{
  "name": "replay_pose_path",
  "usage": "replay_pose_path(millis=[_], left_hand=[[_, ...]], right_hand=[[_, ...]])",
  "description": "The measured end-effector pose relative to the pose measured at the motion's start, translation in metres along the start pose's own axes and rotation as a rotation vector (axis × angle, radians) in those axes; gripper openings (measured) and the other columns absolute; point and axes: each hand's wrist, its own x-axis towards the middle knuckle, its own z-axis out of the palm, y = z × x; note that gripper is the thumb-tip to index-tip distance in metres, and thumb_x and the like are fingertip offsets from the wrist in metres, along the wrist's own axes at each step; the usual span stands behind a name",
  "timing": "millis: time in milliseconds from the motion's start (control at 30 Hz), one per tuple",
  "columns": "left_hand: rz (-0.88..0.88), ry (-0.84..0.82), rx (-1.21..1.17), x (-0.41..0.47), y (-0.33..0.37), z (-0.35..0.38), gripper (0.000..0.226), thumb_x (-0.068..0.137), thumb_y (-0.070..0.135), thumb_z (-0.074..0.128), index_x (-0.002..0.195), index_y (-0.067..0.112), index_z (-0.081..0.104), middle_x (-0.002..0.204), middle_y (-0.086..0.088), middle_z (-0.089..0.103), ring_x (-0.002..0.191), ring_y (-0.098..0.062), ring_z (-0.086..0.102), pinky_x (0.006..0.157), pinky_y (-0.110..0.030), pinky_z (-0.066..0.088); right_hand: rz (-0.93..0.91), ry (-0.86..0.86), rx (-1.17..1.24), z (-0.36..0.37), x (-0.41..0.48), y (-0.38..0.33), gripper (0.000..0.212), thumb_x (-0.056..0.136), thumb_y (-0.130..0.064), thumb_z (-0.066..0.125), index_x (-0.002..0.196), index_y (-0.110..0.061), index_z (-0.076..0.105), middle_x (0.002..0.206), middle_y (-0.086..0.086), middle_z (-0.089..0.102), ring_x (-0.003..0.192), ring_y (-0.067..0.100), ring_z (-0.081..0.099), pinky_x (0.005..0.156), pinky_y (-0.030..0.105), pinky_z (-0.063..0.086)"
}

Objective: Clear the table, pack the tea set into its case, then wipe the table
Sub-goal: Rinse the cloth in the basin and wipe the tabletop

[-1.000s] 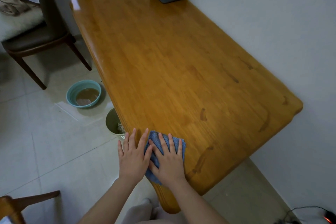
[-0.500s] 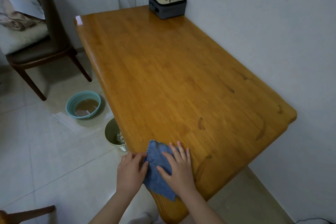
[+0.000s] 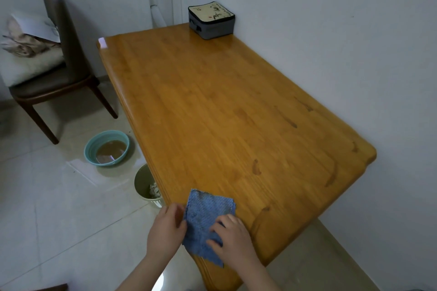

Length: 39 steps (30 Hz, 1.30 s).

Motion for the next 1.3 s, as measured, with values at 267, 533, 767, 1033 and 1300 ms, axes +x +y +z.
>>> replay_pose_path(millis=[267,533,767,1033,1300], left_hand=[[0.113,-0.188,0.263,-0.023,-0.001,0.007,0.034,0.083,0.036,0.062,0.105,0.037,0.037,0.101,0.018,0.046,0.088,-0.004,0.051,0.064,-0.016,0.048],[-0.115,-0.242,0.02,-0.018,0.001,0.013,0.043,0.084,0.037,0.066,0.11,0.033,0.032,0.106,0.007,0.06,0.099,-0.014,0.062,0.073,-0.026,0.047],[-0.116,-0.155,0.105,0.005,0.016,0.008,0.013,0.093,0.041,0.052,0.083,0.033,0.048,0.078,0.009,0.061,0.078,-0.012,0.062,0.072,-0.033,0.052],[0.079,-0.138,0.14,0.006,0.035,0.007,0.012,0.088,0.042,0.06,0.09,0.044,0.048,0.088,0.015,0.058,0.083,-0.002,0.056,0.071,-0.019,0.046],[0.372,-0.356,0.573,-0.015,0.027,0.032,0.052,0.064,0.058,0.061,0.107,0.032,0.05,0.117,0.005,0.042,0.113,-0.017,0.044,0.086,-0.032,0.04]], right_hand=[[-0.111,-0.044,-0.096,0.003,-0.011,0.007,0.009,0.075,-0.031,0.065,0.068,-0.024,0.066,0.08,-0.01,0.056,0.077,0.008,0.055,0.061,0.022,0.051],[0.335,-0.015,0.264,-0.04,0.023,-0.001,0.018,0.099,-0.032,0.048,0.092,-0.023,0.062,0.081,-0.012,0.062,0.073,0.006,0.057,0.061,0.021,0.042],[0.531,0.021,0.592,-0.07,0.081,0.014,0.012,0.097,-0.025,0.056,0.09,-0.028,0.066,0.084,-0.014,0.065,0.082,0.006,0.062,0.067,0.021,0.047],[0.711,0.251,0.578,-0.066,0.076,0.034,0.032,0.097,-0.024,0.057,0.128,-0.017,0.058,0.125,-0.005,0.057,0.118,0.011,0.052,0.097,0.025,0.042],[0.22,-0.175,0.031,-0.036,0.016,0.019,0.033,0.096,-0.013,0.046,0.123,-0.024,0.062,0.128,-0.009,0.053,0.124,0.013,0.042,0.105,0.028,0.033]])
